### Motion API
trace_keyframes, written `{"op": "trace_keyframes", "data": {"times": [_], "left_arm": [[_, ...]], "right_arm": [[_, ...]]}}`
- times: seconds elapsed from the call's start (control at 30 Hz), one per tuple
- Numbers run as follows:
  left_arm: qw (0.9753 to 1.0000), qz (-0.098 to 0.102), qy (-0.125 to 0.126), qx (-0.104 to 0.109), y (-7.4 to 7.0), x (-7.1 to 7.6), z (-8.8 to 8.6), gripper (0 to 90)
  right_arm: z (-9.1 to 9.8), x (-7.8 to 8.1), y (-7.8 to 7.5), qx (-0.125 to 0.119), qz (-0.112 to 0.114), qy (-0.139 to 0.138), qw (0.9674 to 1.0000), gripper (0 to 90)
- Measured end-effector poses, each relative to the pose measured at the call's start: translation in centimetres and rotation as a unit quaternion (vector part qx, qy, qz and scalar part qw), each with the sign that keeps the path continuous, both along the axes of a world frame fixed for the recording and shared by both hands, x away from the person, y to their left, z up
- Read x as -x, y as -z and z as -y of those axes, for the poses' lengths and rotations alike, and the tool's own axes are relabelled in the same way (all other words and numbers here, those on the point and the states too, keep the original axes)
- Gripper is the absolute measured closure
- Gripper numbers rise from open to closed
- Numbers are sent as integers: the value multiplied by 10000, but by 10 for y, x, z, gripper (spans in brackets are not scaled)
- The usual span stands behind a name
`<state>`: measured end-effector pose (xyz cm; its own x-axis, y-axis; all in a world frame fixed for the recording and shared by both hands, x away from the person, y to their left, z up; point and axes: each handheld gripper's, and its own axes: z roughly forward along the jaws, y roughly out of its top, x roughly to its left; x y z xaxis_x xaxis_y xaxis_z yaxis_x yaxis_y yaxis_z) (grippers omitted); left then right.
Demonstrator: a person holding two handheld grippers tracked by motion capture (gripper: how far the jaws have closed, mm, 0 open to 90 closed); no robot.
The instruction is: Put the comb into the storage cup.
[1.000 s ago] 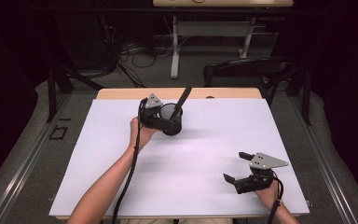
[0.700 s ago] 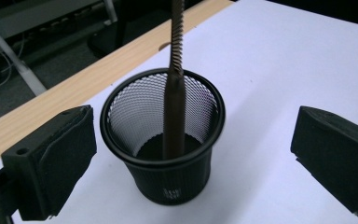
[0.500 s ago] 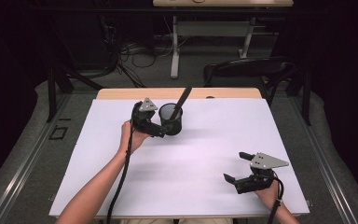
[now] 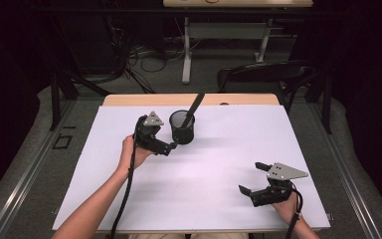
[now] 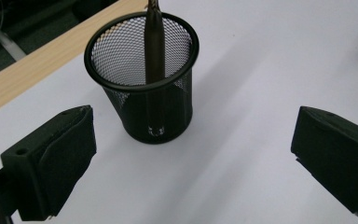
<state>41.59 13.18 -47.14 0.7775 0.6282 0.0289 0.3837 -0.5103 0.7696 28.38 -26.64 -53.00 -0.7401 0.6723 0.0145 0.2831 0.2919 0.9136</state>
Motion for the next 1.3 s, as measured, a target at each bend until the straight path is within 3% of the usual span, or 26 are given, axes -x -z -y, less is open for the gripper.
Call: {"op": "trace_keyframes", "data": {"times": [0.7,1.3], "left_arm": [[9998,-196,-84,-51,12,35,-32,1],[9998,-135,-176,-4,21,63,-51,0]], "right_arm": [[0,0,0,0,1,18,10000,0],[-1,1,0,10,-3,2,10000,0]]}}
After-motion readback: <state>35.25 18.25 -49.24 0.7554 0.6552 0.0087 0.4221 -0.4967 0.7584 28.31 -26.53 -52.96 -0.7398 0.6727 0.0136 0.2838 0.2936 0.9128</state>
